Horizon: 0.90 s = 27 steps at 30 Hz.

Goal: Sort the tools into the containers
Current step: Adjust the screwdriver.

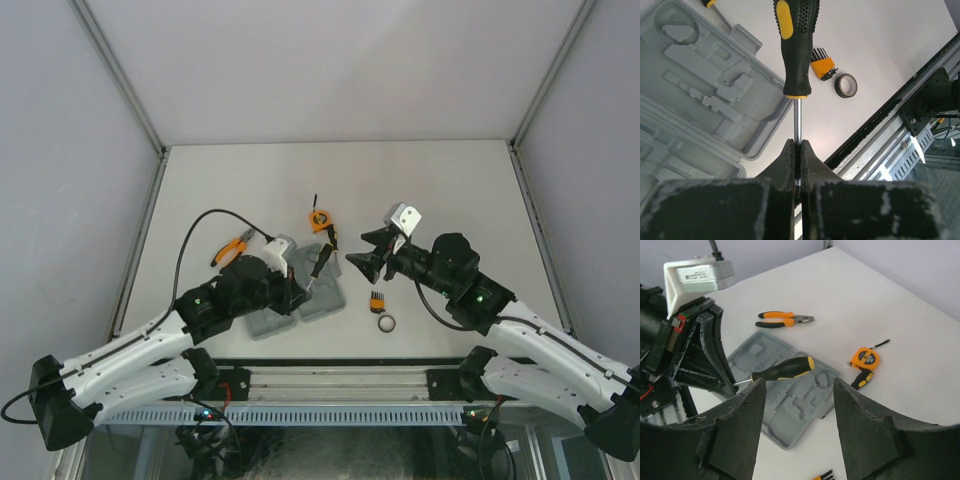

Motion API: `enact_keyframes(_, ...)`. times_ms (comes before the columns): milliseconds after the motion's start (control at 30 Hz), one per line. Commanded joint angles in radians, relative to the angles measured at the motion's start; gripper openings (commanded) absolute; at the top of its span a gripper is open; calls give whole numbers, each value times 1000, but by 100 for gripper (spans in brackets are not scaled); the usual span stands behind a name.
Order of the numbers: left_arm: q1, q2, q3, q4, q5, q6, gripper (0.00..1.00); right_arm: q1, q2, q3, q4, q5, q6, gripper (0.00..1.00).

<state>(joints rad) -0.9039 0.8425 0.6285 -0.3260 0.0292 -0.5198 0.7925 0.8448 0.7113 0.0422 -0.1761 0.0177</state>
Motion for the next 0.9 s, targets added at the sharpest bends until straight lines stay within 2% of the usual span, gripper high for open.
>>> enact_keyframes(0,-1,-30,49,18,-16,39,0,24,3,15,-2,-88,-30,56)
enact_keyframes(100,-1,-32,52,19,-16,44,0,35,1,14,-18,-152,-80,56)
enact_keyframes(233,-1,-36,57,5,-43,43,0,61,15,19,-43,-53,-147,58)
enact_keyframes(467,-1,-27,49,-2,-21,27,0,202,39,11,-73,83,-436,63)
enact_keyframes(633,-1,-31,60,-32,2,39,0,264,51,10,-119,71,-652,63)
enact_keyframes(867,-10,9,82,-35,110,48,0,285,40,14,-181,31,-812,65)
